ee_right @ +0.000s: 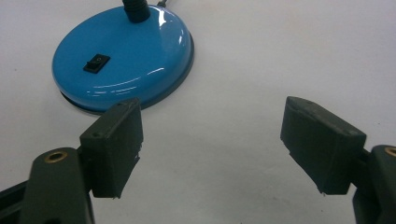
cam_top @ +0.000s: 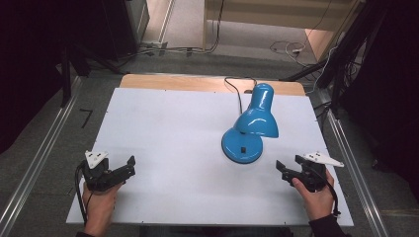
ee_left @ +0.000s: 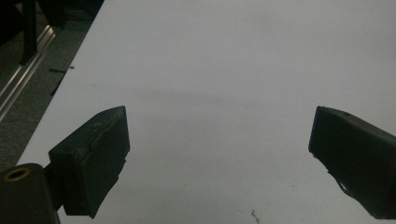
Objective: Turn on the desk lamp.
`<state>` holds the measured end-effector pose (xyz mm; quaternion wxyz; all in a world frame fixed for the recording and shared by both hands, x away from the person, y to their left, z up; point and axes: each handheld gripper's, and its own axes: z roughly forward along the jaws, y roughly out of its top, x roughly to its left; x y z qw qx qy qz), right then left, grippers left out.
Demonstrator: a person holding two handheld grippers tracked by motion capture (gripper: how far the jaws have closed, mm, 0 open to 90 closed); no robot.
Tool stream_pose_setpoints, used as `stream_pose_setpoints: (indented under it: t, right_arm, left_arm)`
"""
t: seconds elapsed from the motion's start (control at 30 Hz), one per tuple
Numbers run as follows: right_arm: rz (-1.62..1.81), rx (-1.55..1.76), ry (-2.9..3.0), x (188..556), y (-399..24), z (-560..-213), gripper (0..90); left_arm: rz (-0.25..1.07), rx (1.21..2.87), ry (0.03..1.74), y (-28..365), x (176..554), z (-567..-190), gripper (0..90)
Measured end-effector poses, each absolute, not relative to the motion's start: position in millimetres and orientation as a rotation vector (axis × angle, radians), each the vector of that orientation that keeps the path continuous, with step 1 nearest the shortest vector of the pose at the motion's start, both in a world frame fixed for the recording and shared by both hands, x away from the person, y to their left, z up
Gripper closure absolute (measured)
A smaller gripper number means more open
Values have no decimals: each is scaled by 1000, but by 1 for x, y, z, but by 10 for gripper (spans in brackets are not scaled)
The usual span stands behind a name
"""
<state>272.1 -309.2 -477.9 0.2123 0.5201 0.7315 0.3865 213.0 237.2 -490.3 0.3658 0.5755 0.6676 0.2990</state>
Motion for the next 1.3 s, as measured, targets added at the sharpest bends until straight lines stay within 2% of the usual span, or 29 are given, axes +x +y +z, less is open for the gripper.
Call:
stream_pose_setpoints:
  t: [0.8, 1.3]
  right_arm:
    - [1105, 1407, 2068, 277, -289, -477, 225]
    - [1136, 1391, 2087, 281, -279, -477, 313]
  left_arm:
    - [765, 1481, 1716, 237, 213, -490, 61]
    - [762, 1486, 1713, 236, 213, -490, 61]
